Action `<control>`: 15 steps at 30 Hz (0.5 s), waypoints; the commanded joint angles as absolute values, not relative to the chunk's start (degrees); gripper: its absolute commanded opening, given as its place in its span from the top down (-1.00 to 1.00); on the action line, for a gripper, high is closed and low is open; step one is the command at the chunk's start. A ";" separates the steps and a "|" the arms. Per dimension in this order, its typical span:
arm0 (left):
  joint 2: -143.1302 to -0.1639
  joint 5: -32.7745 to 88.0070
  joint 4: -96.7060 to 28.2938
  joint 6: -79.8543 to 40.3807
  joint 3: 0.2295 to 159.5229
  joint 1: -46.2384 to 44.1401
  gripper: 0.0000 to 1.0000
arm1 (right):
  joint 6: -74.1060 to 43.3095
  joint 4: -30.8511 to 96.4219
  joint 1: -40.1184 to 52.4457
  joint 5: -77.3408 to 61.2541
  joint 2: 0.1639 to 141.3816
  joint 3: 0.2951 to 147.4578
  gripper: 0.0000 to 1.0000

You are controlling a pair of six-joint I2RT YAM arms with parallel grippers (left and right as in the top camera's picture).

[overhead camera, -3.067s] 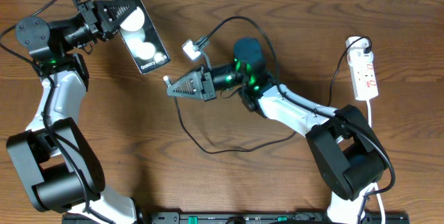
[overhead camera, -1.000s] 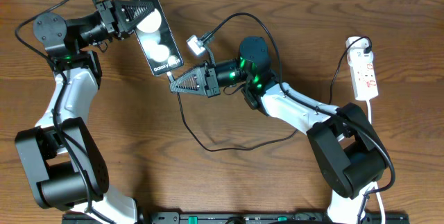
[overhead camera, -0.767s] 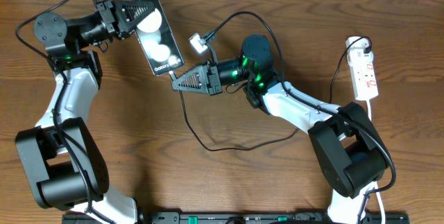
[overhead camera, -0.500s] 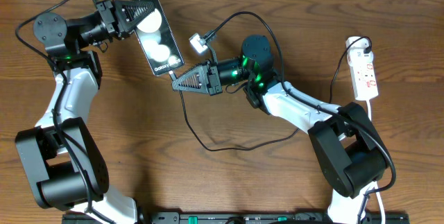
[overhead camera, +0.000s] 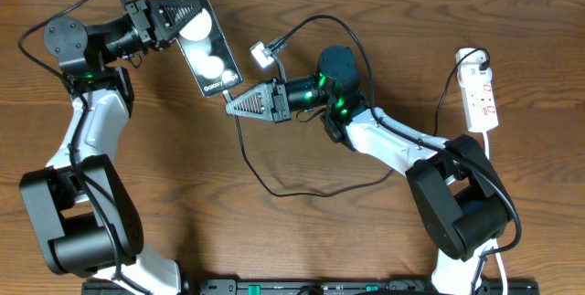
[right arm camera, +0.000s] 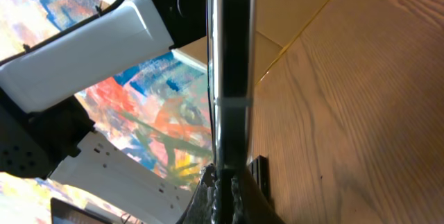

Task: Plug charger to phone and switch on socket
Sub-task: 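Push the USB-C plug into the phone's port with the right gripper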

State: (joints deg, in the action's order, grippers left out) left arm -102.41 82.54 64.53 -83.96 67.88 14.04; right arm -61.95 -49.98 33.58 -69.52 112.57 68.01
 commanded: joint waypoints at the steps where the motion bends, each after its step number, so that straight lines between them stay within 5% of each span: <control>1: -100.95 85.21 65.08 -84.27 68.38 13.63 0.85 | -63.22 -50.17 33.15 -63.33 113.16 68.16 0.98; 15: -100.95 90.02 65.04 -84.09 68.31 13.63 0.85 | -63.59 -51.90 33.15 -63.35 113.16 68.16 0.98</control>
State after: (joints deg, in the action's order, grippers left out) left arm -102.41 83.48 64.55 -83.77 67.88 14.09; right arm -62.74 -50.72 33.76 -69.19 112.62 67.79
